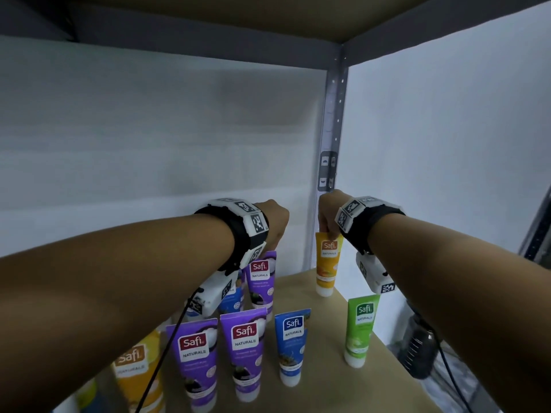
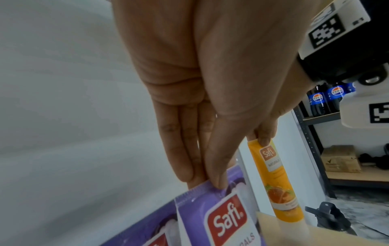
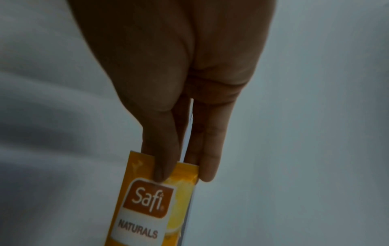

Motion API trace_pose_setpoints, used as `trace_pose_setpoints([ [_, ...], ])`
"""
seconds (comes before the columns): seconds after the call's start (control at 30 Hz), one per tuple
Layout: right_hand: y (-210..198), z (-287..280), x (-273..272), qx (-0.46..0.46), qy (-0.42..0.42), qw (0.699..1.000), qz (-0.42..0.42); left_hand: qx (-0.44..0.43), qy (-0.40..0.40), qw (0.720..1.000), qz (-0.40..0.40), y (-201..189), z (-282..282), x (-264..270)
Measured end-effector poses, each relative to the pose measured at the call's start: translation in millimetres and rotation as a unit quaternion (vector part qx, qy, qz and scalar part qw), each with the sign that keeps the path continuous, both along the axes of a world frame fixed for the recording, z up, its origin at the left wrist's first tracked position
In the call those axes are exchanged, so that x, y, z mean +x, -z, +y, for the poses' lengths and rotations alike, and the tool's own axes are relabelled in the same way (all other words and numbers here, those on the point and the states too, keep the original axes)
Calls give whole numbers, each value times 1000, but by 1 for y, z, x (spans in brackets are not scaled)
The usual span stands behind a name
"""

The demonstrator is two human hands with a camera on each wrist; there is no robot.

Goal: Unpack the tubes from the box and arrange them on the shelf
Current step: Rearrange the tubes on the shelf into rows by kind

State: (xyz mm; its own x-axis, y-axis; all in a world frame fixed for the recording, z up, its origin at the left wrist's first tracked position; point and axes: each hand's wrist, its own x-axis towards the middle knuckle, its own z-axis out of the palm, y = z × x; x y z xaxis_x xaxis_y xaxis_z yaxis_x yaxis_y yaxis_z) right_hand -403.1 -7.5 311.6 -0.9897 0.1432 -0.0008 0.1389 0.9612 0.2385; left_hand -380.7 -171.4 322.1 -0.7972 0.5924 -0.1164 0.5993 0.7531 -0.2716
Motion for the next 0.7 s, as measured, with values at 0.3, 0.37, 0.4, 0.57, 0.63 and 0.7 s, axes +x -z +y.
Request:
trace_pose_setpoints([
  [0.3, -69, -25, 57, -35, -17, 995, 93, 68, 7, 995, 71, -59, -29, 40],
  [0.37, -87, -34, 73, -46, -23, 993, 105, 81, 8, 993, 89, -73, -40, 56],
  [0.4, -96, -40, 82, -49, -32, 992, 111, 88, 7, 991, 96, -80, -46, 64],
  [0.57, -131, -73, 127, -26, -98, 983, 153, 111, -8, 987, 120, -111, -77, 108],
  [0.63, -140, -89, 147, -25, -119, 978, 171, 120, -36, 984, 123, -119, -89, 127],
  [0.7, -147, -106, 167, -32, -131, 974, 183, 123, -54, 983, 127, -123, -102, 146],
])
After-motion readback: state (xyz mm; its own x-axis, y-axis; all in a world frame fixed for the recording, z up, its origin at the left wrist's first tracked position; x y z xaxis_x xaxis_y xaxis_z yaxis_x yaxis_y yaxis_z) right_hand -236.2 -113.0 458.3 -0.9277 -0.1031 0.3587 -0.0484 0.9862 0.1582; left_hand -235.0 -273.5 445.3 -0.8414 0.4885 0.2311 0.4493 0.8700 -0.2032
